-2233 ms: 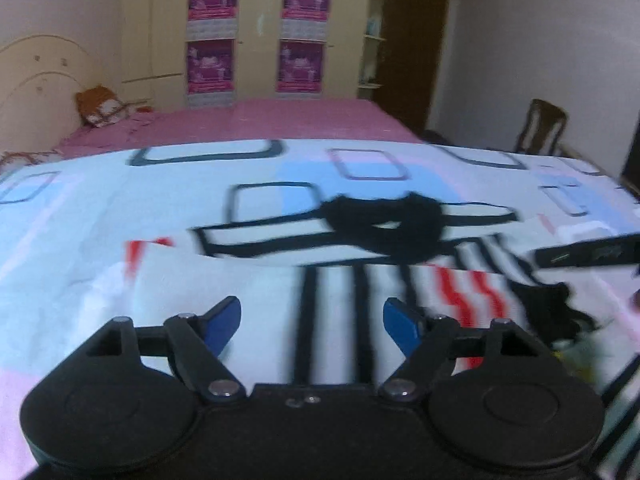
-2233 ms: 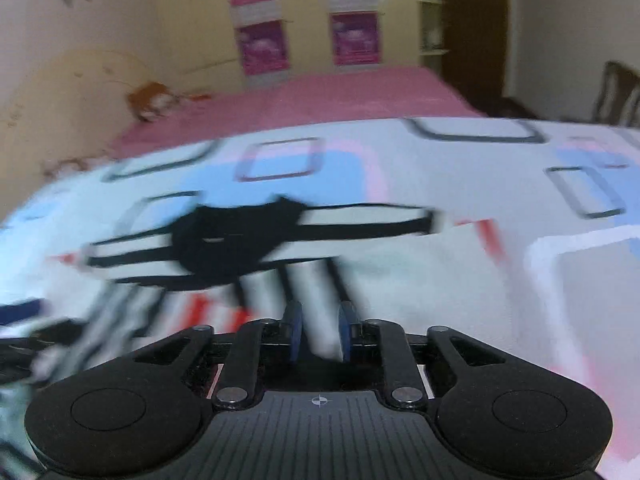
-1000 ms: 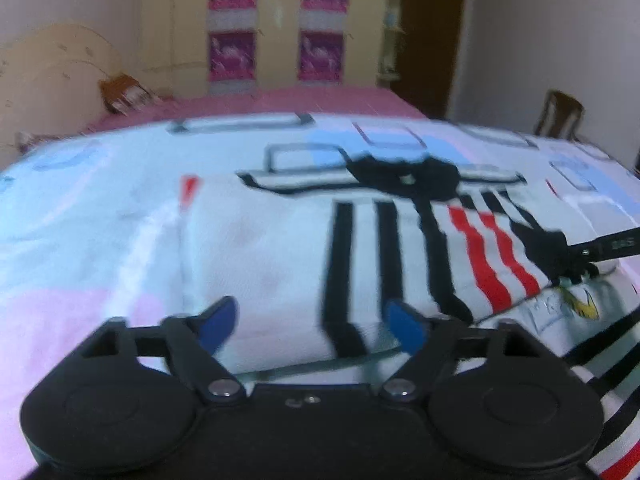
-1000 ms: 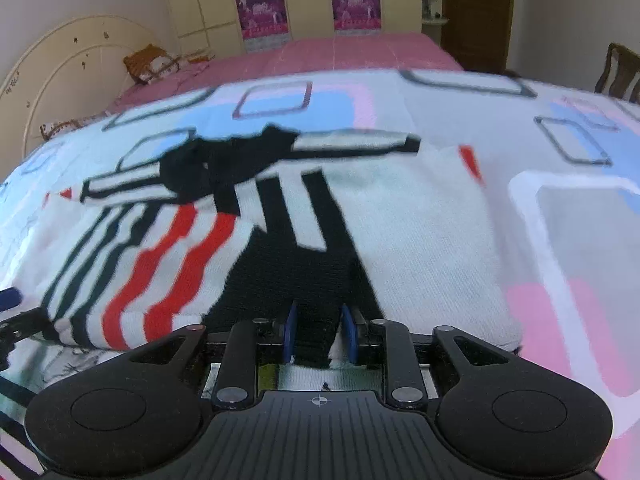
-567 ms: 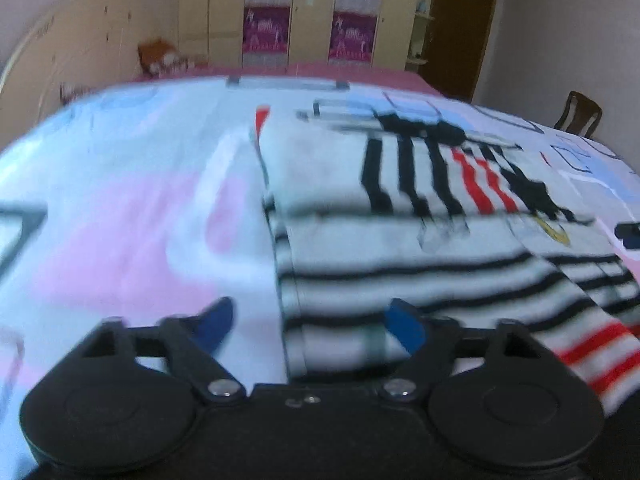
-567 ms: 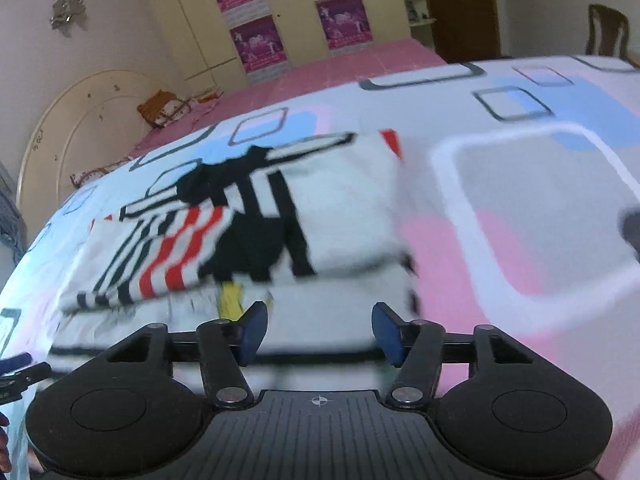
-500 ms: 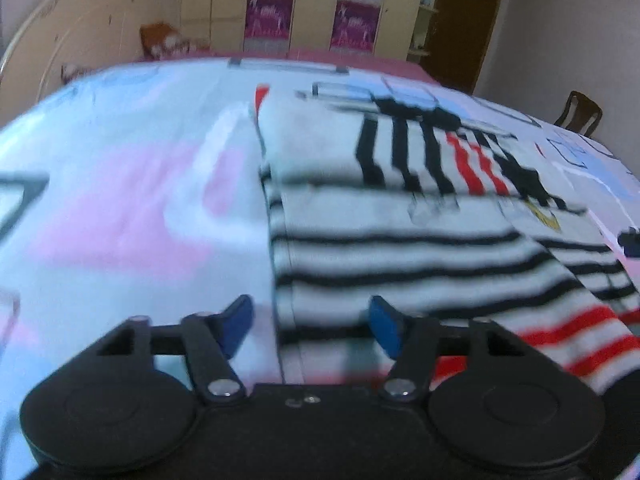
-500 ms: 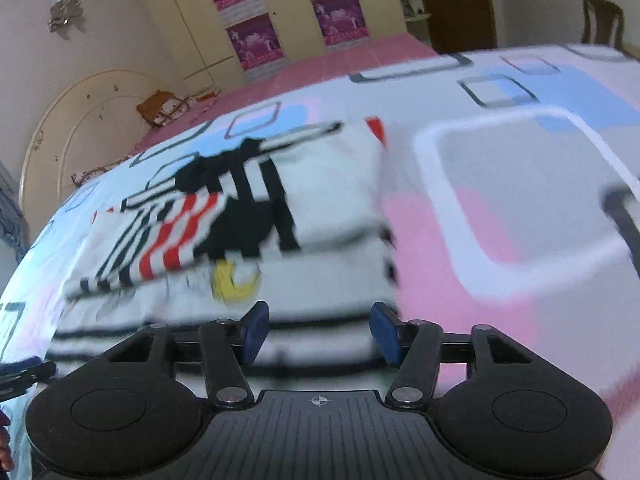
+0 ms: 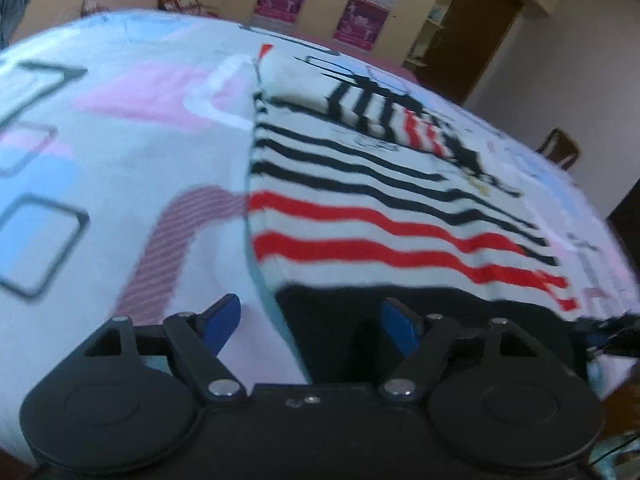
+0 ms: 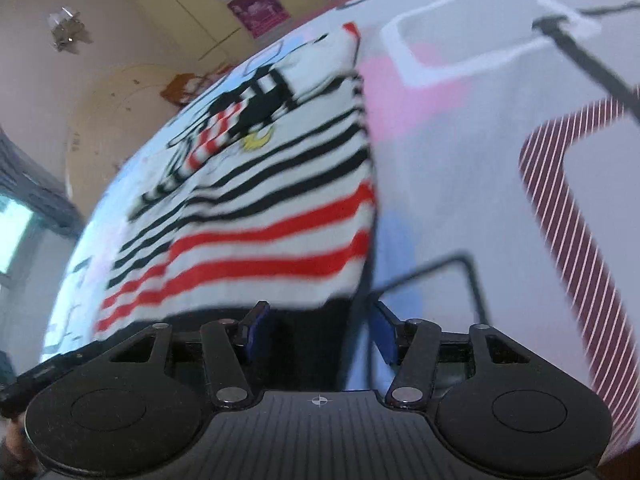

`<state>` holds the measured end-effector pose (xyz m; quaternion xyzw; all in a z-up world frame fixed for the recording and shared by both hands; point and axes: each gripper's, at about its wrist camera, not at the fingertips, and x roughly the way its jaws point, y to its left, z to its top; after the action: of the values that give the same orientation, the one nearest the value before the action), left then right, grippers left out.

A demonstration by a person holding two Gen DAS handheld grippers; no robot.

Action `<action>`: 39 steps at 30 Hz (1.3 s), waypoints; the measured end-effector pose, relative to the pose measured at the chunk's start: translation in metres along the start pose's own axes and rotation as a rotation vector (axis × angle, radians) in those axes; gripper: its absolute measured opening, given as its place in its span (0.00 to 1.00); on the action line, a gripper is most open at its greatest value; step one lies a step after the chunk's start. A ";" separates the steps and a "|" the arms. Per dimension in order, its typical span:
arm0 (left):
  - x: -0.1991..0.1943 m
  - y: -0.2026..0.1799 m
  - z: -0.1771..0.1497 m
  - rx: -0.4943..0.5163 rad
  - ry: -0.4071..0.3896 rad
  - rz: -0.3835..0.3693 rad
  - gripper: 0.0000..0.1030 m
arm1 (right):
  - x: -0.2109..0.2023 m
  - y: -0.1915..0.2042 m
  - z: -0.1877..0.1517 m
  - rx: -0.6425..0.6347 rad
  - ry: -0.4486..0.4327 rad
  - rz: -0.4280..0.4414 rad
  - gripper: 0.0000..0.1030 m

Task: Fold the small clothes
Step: 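Grasp the folded sweater edge with the left gripper while the right gripper grasps too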

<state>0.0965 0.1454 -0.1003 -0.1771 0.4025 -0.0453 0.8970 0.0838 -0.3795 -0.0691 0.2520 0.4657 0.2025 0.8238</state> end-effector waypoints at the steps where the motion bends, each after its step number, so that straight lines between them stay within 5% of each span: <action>1: -0.002 0.002 -0.003 -0.031 0.004 -0.032 0.72 | -0.002 0.001 -0.004 -0.004 0.002 0.011 0.53; 10: 0.021 0.020 -0.002 -0.260 0.021 -0.308 0.69 | 0.012 -0.020 0.004 0.158 -0.014 0.162 0.42; 13: 0.026 0.013 -0.006 -0.246 0.059 -0.387 0.68 | 0.011 -0.026 0.005 0.209 -0.016 0.200 0.36; 16: 0.024 0.005 -0.013 -0.206 0.045 -0.372 0.65 | 0.010 -0.021 -0.002 0.163 0.015 0.214 0.21; 20: 0.028 0.013 -0.010 -0.265 0.037 -0.295 0.04 | 0.006 -0.023 -0.001 0.144 -0.007 0.206 0.05; 25: -0.003 -0.003 -0.008 -0.142 -0.100 -0.222 0.04 | -0.028 -0.013 0.007 0.091 -0.139 0.277 0.05; 28: 0.021 0.000 -0.018 -0.155 -0.009 -0.122 0.05 | -0.014 -0.024 0.001 0.110 -0.101 0.247 0.05; 30: 0.023 0.002 -0.018 -0.206 -0.025 -0.138 0.04 | 0.008 -0.031 -0.003 0.111 -0.001 0.142 0.04; 39: -0.014 -0.012 0.015 -0.251 -0.190 -0.218 0.04 | -0.035 -0.007 0.039 0.059 -0.175 0.251 0.04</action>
<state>0.0991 0.1422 -0.0766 -0.3337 0.2969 -0.0747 0.8916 0.1011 -0.4139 -0.0332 0.3492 0.3628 0.2675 0.8215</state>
